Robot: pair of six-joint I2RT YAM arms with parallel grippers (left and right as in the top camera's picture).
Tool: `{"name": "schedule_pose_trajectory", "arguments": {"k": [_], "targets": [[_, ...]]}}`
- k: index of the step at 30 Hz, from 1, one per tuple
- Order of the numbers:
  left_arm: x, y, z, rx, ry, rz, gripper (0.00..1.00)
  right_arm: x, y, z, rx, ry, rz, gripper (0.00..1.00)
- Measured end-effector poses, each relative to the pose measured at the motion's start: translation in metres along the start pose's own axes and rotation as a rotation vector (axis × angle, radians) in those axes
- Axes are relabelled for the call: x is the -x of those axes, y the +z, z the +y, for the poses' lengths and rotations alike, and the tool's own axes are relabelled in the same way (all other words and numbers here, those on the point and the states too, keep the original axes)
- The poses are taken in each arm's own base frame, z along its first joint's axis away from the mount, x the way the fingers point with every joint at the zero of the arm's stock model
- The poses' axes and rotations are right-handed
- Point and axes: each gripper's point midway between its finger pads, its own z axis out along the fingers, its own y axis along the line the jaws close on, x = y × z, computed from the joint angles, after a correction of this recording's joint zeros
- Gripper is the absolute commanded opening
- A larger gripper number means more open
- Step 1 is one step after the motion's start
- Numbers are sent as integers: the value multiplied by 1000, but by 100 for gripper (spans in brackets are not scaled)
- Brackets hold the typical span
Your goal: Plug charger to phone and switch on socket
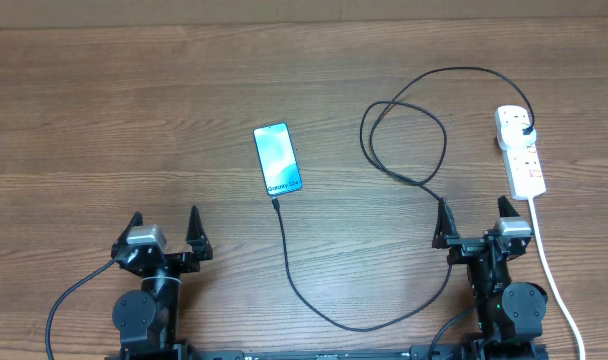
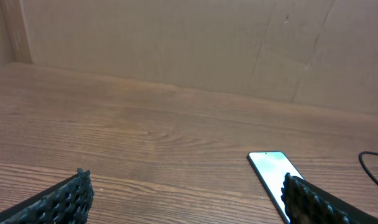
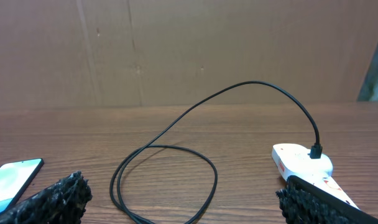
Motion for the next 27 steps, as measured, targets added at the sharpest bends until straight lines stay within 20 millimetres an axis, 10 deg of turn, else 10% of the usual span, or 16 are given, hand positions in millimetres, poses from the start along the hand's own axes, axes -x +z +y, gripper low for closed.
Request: {"name": "schedule_pose_trajectory", "arguments": {"k": [10, 27], "targets": [[0, 0, -3, -19, -47, 0, 99, 0, 0, 0, 0, 0, -1, 100], [-23, -6, -67, -354, -236, 205, 100, 0, 0, 0, 0, 0, 0, 100]]}}
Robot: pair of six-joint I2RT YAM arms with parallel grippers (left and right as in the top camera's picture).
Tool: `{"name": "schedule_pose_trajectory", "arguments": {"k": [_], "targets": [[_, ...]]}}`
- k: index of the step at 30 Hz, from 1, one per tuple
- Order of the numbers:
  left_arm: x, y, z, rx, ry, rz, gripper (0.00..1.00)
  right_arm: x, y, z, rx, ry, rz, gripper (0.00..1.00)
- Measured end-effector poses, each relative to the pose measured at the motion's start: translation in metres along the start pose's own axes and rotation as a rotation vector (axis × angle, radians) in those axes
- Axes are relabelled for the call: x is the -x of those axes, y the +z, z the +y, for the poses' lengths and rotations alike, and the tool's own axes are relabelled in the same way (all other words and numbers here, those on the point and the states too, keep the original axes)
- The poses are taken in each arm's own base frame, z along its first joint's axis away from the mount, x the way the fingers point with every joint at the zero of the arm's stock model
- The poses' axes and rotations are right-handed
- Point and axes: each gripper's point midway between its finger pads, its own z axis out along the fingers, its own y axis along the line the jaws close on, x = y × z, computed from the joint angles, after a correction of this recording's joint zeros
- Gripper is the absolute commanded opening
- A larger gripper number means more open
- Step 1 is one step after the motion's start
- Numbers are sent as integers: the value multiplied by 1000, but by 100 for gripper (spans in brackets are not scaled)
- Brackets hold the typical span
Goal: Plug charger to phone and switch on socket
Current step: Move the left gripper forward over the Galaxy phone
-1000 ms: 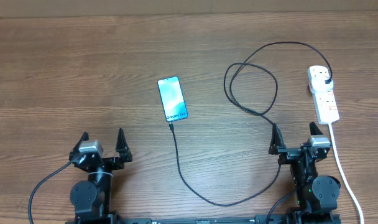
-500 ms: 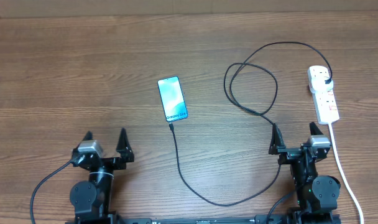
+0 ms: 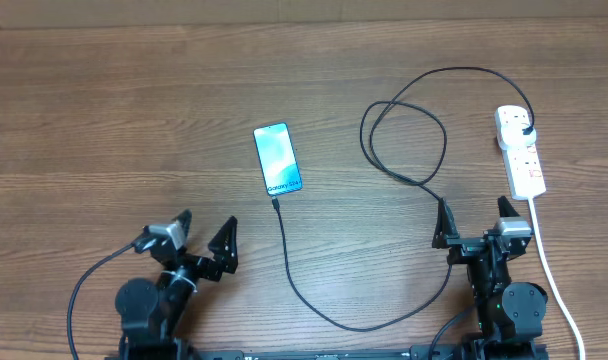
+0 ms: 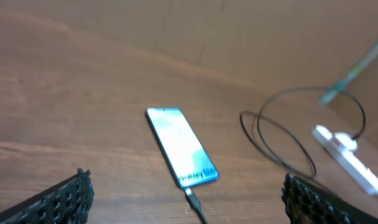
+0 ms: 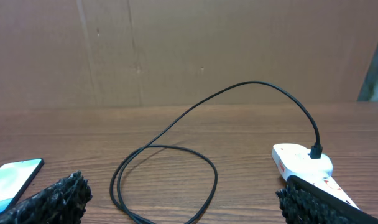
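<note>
A phone (image 3: 278,159) with a lit blue screen lies face up near the table's middle; it shows too in the left wrist view as the phone (image 4: 180,147). The black charger cable (image 3: 314,300) ends at the phone's near edge with its plug (image 4: 193,200) touching or just short of the port, loops on the right, and runs to the white socket strip (image 3: 520,150). My left gripper (image 3: 204,236) stands open near the front left, angled toward the phone. Open as well, my right gripper (image 3: 474,218) sits at the front right, short of the strip (image 5: 304,163).
The white lead (image 3: 556,290) of the socket strip runs down the right side to the front edge. A brown cardboard wall (image 5: 189,50) backs the wooden table (image 3: 104,110).
My left gripper has turned to the right and shifted a little that way, so its view now takes in the phone, cable loop and socket strip. The right arm has not moved.
</note>
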Motion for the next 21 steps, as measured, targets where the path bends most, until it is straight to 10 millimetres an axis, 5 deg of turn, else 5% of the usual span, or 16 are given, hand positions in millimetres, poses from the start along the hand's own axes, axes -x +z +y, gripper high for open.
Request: {"name": "schedule_pose_trajectory", "arguments": {"k": [7, 21], "targets": [[20, 27, -22, -22, 46, 173, 100, 0, 0, 0, 0, 0, 1, 100], [28, 144, -71, 115, 244, 600, 100, -1, 0, 0, -1, 0, 2, 100]]}}
